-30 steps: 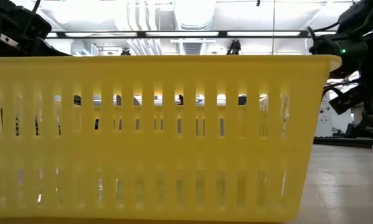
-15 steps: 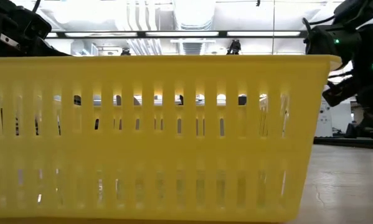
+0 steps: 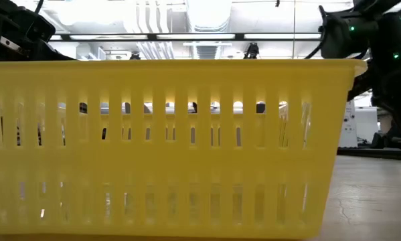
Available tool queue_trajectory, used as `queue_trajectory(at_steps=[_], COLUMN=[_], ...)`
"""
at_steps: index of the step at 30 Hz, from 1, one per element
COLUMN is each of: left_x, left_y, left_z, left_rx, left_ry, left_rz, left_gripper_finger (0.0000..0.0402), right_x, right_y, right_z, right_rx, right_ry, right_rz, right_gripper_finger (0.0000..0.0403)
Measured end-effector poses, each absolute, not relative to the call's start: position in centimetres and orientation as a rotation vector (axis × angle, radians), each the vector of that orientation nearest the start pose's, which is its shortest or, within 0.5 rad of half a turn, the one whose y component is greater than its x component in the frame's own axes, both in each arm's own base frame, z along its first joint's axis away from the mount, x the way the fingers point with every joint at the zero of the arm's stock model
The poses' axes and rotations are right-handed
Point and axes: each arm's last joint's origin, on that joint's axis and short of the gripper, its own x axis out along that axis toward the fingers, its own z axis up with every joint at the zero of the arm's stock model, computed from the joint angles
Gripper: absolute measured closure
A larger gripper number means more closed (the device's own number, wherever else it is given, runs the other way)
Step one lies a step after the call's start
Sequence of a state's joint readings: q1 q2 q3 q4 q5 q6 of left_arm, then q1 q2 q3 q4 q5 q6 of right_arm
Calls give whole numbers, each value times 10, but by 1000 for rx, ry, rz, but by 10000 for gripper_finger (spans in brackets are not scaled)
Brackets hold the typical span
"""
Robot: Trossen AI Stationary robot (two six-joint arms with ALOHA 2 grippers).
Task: Pick & Place Paint Supplies
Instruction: Put the black paint brush into the gray bin
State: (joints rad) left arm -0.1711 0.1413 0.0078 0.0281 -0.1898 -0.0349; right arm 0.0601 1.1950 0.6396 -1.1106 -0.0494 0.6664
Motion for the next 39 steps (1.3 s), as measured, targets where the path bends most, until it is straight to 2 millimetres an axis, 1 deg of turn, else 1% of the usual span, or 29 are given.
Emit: queue_trajectory(at_steps=[5, 10, 14, 18, 21, 24, 27, 29, 32, 39], left_x=[104, 104, 104, 105, 104, 104, 104, 105, 105, 104], left_y=[-12, -12, -13, -13, -12, -13, -12, -12, -13, -13], left_z=[157, 157, 157, 157, 157, 157, 157, 157, 157, 157], left_rx=[-16, -16, -16, -16, -16, -16, -16, -16, -16, -16], left_ry=[103, 103, 103, 104, 103, 103, 103, 104, 104, 104], left_rz=[21, 21, 20, 21, 21, 20, 21, 21, 20, 20], left_gripper_finger=[401, 401, 401, 401, 401, 401, 401, 401, 401, 401], right_x=[149, 147, 152, 166, 175, 183, 189, 192, 191, 180], right_y=[3, -3, -8, -13, -15, -16, -16, -17, -16, -15], right_z=[184, 181, 172, 160, 147, 136, 130, 127, 126, 132], right_rx=[506, 500, 486, 465, 424, 403, 398, 397, 396, 427], right_ry=[1692, 1703, 1780, 1911, 2046, 2161, 2254, 2274, 2280, 2234], right_rz=[-520, -496, -424, -369, -329, -313, -320, -320, -322, -394], right_gripper_finger=[329, 336, 358, 378, 390, 394, 394, 394, 394, 394])
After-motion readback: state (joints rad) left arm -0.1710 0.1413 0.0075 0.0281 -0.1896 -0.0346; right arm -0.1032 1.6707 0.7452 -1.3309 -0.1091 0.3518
